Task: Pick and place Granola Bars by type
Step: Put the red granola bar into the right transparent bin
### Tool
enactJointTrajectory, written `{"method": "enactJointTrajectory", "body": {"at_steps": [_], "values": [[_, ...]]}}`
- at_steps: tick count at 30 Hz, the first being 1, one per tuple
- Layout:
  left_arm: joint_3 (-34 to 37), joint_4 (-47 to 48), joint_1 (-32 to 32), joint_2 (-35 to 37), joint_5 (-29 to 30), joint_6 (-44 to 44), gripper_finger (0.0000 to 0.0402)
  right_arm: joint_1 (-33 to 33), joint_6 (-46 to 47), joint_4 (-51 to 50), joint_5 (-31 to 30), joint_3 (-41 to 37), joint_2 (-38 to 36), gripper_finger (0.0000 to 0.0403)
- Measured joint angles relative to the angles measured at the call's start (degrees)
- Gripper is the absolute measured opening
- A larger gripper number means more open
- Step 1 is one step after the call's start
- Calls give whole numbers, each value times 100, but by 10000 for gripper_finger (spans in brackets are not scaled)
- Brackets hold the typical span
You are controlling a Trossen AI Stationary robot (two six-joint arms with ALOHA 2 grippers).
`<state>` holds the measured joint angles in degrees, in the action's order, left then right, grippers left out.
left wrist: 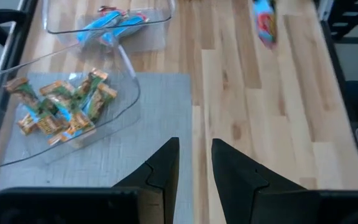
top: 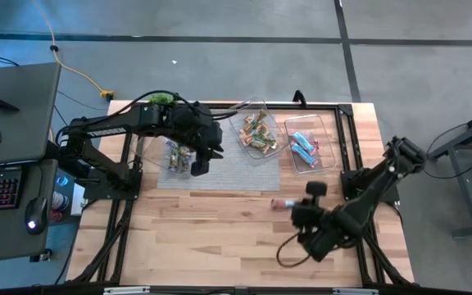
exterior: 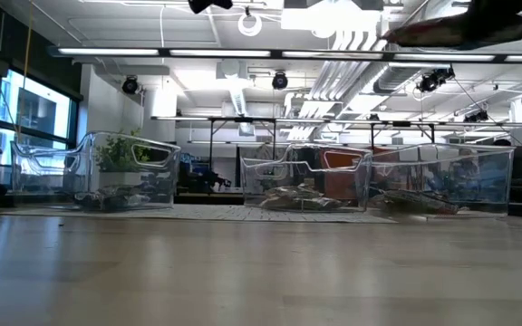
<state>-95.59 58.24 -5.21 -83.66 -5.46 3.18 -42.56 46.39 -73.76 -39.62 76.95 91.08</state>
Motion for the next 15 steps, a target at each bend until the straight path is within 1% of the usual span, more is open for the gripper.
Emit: {"method": "enactJointTrajectory", "body": {"at_steps": [4,9,11,13,15], "values": [[0,74,0,0,222,1,89,345,11,-890,-260,0,-233,40],[0,153,-2,0,355,0,89,887,-39,-1500,-192,0,-441,42],[0,270,-2,0,355,0,89,1107,-237,-1632,-203,0,-502,46],[0,354,-2,0,355,0,89,1329,-654,-1612,-213,0,-604,47],[0,413,-2,0,355,0,89,1571,-919,-1622,-323,0,-705,45]]}}
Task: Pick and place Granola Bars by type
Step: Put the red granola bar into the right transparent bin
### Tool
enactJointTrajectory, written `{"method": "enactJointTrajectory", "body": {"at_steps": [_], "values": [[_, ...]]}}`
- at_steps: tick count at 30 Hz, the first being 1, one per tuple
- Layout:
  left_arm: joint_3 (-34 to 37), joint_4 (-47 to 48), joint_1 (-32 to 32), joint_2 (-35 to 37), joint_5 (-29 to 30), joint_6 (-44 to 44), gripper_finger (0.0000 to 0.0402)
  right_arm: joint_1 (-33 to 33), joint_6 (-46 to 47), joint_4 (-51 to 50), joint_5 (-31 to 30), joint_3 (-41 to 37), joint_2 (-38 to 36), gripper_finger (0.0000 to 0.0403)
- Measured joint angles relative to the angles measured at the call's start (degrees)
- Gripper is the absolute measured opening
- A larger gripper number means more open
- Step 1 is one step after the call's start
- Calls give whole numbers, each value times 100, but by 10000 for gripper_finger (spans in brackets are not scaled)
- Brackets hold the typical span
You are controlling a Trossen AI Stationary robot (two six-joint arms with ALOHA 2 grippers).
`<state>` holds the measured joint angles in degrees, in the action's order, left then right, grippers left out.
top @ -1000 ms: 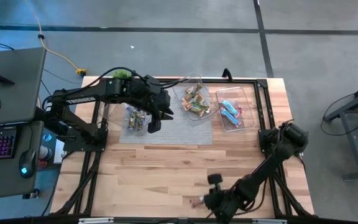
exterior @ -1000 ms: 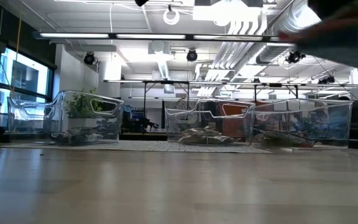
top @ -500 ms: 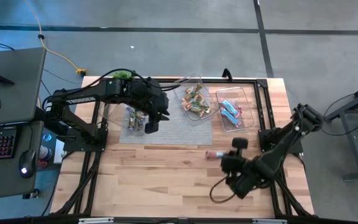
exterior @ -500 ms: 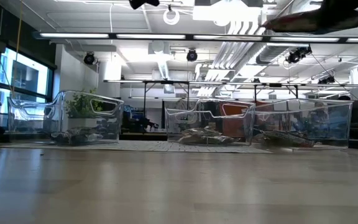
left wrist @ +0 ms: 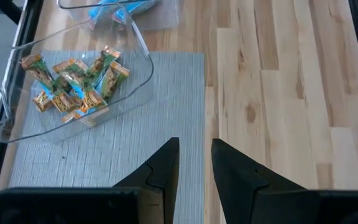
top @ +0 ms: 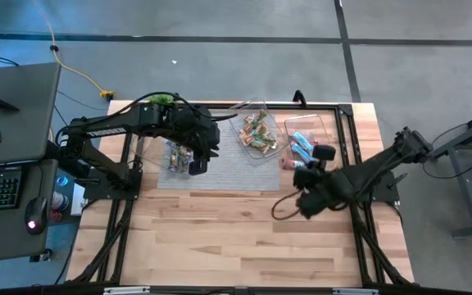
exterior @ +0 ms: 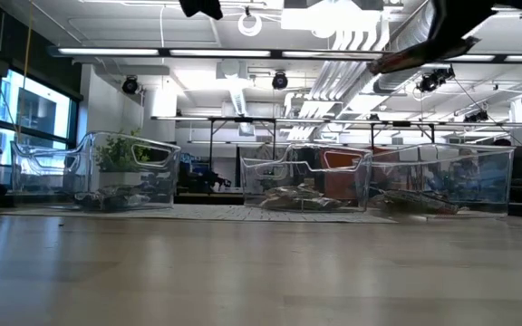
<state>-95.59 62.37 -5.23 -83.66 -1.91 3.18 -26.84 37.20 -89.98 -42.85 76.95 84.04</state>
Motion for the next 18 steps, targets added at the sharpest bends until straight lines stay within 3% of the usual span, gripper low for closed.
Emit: {"method": "enactJointTrajectory", "body": {"at_steps": [7,18], "values": [[0,127,0,0,1,-2,89,1001,-451,-3,-154,0,-396,39],[0,276,0,0,1,-7,89,2791,-140,0,198,0,-659,45]]}}
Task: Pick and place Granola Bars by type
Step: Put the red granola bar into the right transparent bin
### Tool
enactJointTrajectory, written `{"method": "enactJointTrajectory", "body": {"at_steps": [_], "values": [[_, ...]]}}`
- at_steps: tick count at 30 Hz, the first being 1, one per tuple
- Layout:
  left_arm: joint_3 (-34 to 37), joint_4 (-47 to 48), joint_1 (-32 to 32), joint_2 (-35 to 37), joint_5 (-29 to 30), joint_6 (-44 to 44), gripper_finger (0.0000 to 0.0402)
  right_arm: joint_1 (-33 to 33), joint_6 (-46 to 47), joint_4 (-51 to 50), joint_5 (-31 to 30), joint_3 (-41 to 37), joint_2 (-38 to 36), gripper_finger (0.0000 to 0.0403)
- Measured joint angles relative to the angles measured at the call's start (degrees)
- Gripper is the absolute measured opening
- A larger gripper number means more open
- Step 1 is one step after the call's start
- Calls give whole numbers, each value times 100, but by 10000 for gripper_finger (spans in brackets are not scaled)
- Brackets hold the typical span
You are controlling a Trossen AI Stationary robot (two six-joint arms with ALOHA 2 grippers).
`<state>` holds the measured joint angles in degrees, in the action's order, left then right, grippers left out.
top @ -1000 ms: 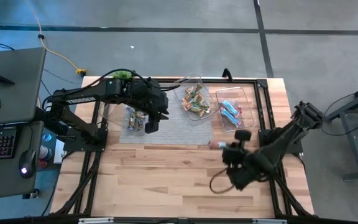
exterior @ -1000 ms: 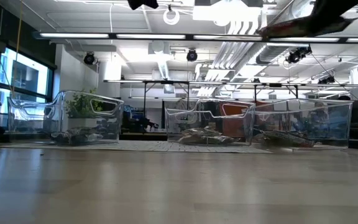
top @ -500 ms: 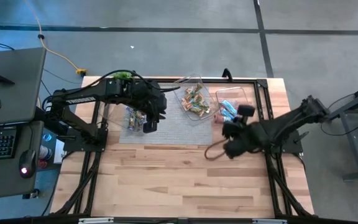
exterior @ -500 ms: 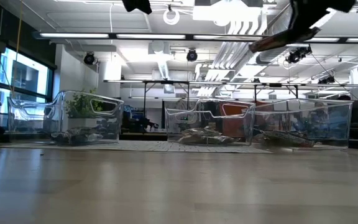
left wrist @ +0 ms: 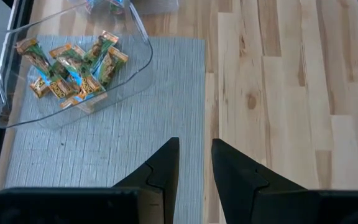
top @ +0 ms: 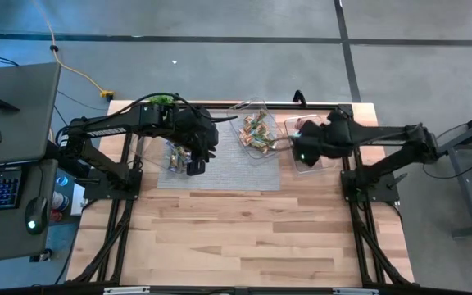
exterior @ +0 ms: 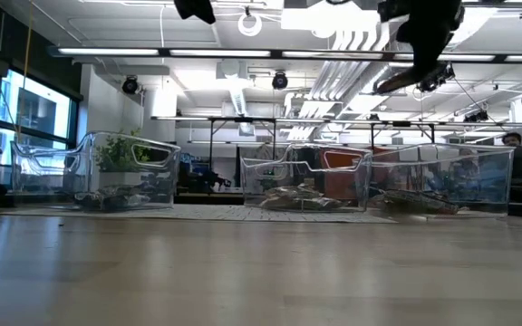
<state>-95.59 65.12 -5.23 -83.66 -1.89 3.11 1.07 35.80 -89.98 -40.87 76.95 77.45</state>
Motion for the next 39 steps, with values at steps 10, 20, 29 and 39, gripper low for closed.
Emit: {"method": "enactJointTrajectory", "body": {"at_steps": [10,20,29,39], "values": [[0,232,0,0,0,-61,89,1443,-14,413,1265,0,2,38],[0,239,2,0,0,-63,89,2143,350,780,2056,2,622,37],[0,267,2,0,0,-63,89,2593,746,837,2375,2,1716,45],[0,321,2,0,-7,-63,89,2635,315,866,2376,2,2199,71]]}}
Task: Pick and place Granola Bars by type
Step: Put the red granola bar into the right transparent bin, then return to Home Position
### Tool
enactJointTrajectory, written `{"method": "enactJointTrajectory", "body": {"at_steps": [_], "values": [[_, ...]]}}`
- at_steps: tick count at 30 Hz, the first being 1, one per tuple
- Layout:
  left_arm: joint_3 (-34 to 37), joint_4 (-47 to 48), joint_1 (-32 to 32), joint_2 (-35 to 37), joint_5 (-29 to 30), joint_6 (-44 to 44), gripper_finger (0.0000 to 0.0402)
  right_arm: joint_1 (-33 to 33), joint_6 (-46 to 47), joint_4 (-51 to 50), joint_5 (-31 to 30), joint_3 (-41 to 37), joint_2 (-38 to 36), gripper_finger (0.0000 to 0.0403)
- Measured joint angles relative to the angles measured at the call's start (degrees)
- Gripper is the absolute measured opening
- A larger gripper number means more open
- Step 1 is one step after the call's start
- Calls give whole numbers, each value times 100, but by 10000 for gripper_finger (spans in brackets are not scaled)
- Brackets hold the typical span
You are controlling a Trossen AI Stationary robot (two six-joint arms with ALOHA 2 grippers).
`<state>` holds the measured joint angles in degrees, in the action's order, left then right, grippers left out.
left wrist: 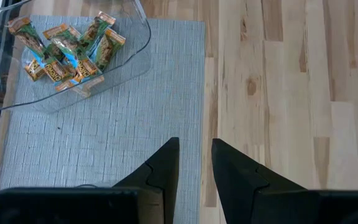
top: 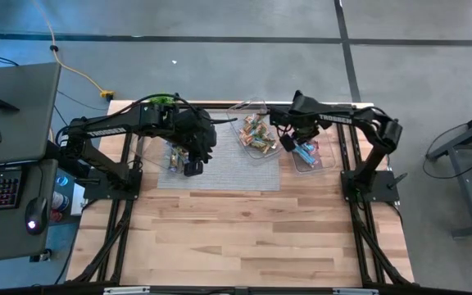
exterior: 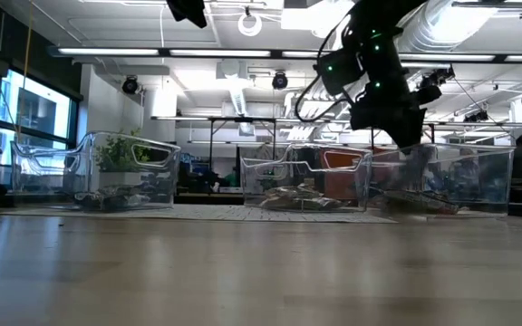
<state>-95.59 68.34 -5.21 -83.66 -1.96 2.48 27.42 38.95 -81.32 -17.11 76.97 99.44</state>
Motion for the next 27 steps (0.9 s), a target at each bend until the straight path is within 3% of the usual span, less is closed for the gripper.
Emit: {"method": "enactJointTrajectory", "body": {"at_steps": [10,16,21,27], "values": [[0,-22,0,0,0,0,89,102,-755,-203,124,0,-4,141],[0,34,0,1,2,-41,89,81,-1050,-890,46,389,-59,163],[0,489,0,21,43,-269,89,-49,-1235,-796,-203,1064,-735,166],[0,1188,0,311,955,-712,89,-600,-1469,-307,-242,1504,-2212,149]]}}
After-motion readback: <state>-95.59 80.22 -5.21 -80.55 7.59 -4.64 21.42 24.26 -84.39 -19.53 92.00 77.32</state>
